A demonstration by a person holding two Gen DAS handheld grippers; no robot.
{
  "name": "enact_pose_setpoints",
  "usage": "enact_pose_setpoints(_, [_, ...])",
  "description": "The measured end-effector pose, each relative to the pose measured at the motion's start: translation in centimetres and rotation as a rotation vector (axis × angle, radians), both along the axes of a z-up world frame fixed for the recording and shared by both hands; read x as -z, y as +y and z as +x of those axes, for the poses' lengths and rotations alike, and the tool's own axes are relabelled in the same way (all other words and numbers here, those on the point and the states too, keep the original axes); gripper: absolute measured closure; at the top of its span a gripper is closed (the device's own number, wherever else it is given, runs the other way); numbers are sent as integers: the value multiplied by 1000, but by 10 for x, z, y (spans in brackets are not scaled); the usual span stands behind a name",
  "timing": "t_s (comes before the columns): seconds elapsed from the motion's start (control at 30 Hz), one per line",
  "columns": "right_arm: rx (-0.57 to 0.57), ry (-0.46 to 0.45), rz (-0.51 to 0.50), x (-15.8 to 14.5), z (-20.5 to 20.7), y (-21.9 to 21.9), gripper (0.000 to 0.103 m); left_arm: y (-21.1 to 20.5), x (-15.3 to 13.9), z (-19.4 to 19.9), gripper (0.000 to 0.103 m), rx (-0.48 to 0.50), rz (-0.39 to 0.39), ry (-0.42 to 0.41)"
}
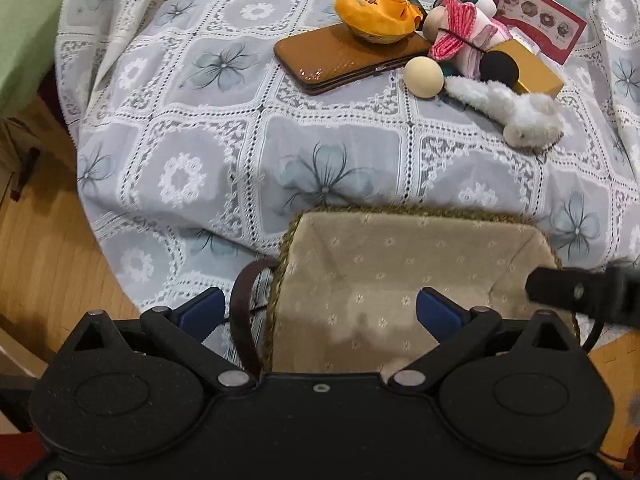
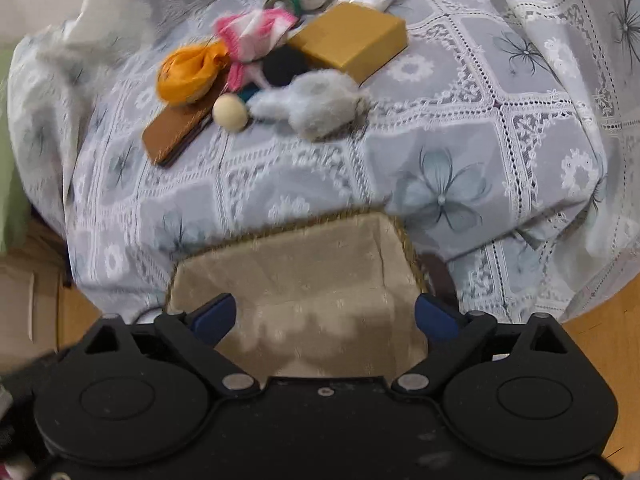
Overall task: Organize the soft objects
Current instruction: 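Move right tool to the pink-white towel while left tool reaches the orange pouch, then grasp the pink-white towel with right tool while left tool grasps the orange pouch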
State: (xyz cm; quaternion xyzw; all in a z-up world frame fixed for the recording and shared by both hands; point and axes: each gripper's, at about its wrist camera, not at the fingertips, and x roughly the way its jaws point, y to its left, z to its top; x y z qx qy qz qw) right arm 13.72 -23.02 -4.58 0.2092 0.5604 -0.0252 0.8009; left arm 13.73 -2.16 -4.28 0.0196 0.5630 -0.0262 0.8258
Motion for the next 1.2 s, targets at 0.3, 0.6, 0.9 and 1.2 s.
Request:
enact_pose_setpoints(0.3, [49,-299,-93,-41,36,-18,0,2,-3,35,5,-9,-13,-29])
enact_pose_setpoints(0.6, [-36,-478,-174,-59,109,-4,0,4,-6,70,5,-26,0,-80])
enact_pose_setpoints(0.9, [-137,-434,-215,-25,178,30,0,8,-3,99,5,-40,0,-103])
enact_pose_setpoints(1.2, [-147,-311,-223,9,209,36,37,6,-2,124,5,-31,7,-135])
